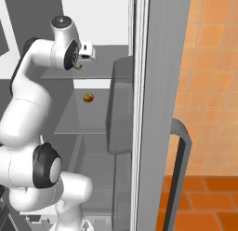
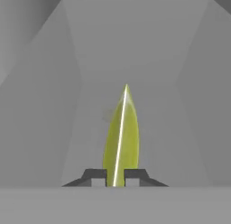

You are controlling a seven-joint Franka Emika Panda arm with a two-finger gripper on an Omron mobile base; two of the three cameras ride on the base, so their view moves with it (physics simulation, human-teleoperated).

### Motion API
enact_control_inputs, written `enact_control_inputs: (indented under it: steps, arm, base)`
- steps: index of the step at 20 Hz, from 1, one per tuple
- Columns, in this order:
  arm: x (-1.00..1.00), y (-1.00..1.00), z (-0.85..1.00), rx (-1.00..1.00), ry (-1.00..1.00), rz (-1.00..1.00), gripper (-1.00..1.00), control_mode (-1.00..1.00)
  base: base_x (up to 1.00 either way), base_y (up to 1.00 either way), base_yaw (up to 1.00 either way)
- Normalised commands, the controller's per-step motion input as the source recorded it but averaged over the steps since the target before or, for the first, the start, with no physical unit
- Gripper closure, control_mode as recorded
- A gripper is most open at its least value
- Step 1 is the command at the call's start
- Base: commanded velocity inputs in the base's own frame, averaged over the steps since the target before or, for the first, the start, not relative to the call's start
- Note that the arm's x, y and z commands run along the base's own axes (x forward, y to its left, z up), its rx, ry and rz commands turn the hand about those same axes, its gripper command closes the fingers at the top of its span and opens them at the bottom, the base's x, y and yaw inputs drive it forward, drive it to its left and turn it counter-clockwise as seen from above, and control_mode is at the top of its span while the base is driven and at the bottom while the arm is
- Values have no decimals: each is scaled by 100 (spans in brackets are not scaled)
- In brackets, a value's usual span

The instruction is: Grab a lemon wedge from the fridge and one ice cube from the ice bowl, and put them in the glass of lemonade.

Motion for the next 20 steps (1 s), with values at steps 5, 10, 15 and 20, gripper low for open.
enact_control_inputs:
  steps: [5,10,15,20]
  arm:
    - [-100,-29,23,10,-10,0,100,-100]
    - [-100,-23,34,7,-4,0,100,-100]
    - [-100,-15,1,0,4,0,100,-100]
    - [-100,-6,-7,0,8,-3,100,-100]
  base:
    - [0,0,0]
    - [0,0,0]
    - [0,0,0]
    - [0,0,0]
